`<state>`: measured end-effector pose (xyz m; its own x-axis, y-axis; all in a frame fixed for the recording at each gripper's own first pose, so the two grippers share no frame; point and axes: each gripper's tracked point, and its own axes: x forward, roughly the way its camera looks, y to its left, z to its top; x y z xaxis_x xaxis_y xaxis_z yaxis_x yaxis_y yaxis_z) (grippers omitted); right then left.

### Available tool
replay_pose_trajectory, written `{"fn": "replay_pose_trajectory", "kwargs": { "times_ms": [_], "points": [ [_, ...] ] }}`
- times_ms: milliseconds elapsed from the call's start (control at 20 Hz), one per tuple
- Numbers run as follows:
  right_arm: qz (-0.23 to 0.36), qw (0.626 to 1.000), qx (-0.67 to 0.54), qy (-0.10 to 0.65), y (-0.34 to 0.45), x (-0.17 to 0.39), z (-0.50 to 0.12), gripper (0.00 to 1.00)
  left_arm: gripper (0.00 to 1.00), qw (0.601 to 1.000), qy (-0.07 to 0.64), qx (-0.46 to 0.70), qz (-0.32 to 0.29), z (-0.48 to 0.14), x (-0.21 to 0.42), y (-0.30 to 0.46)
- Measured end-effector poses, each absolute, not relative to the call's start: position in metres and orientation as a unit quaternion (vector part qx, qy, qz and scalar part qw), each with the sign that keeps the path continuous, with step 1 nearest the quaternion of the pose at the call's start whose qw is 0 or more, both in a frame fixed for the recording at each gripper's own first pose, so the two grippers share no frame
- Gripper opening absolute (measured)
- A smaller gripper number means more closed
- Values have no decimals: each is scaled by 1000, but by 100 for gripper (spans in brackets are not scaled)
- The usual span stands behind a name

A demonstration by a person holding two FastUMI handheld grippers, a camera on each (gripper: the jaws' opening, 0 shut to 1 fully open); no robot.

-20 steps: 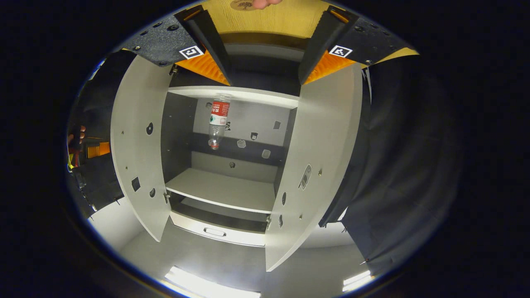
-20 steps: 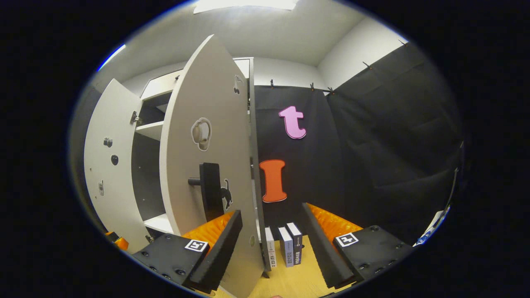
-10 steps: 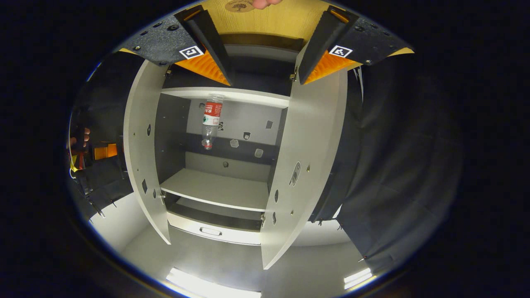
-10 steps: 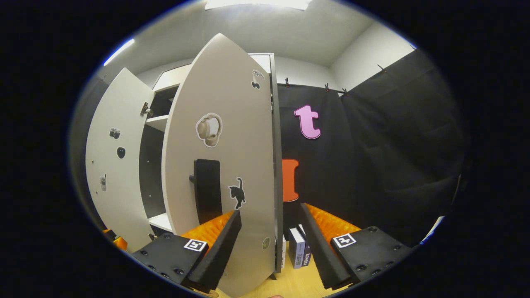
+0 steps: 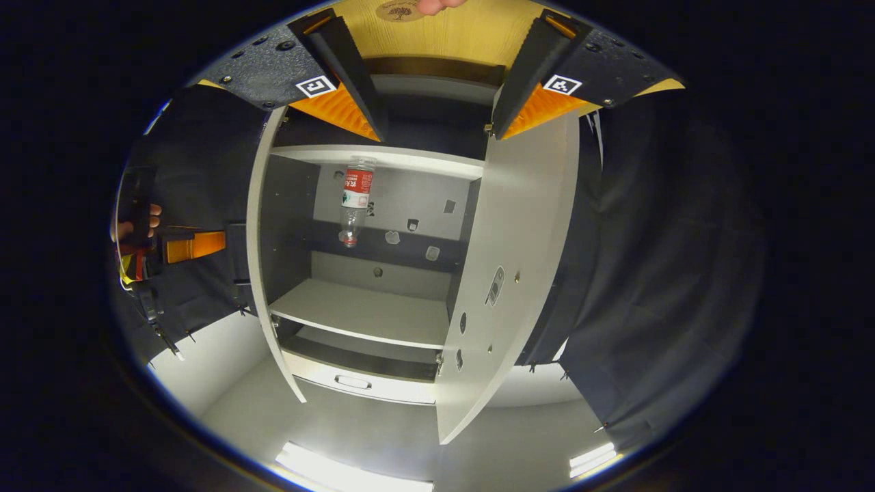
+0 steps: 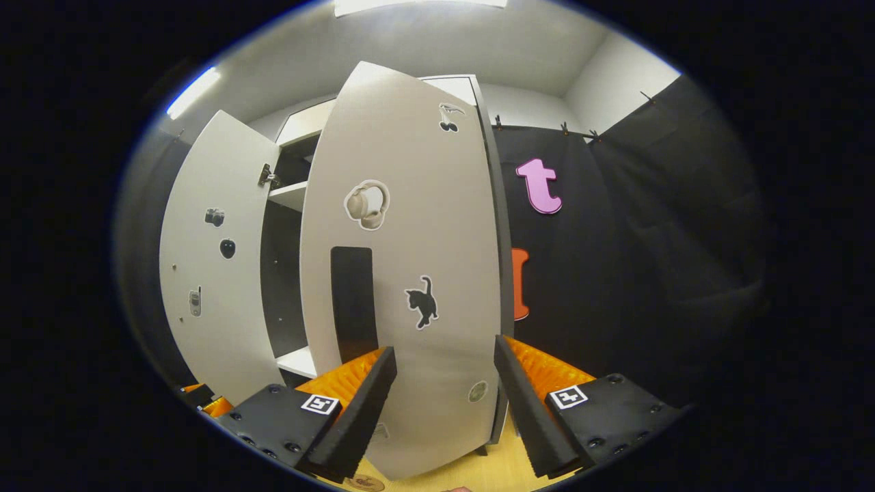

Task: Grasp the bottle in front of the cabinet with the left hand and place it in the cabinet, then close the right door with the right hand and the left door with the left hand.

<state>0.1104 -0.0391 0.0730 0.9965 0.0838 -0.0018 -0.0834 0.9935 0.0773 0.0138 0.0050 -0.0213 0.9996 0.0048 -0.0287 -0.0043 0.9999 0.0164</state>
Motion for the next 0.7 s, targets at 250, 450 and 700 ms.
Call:
{"fn": "replay_pose_trajectory", "kwargs": {
  "times_ms": [250,450,700],
  "points": [
    [75,996,45,18,-16,117,62,96,92,1000,5,15,14,-14,12,12],
    [90,995,34,23,3,133,58,96,95,1000,-1,14,19,-12,11,16],
    [91,995,23,29,11,149,54,95,95,999,-5,11,42,-8,4,31]
  ]
}}
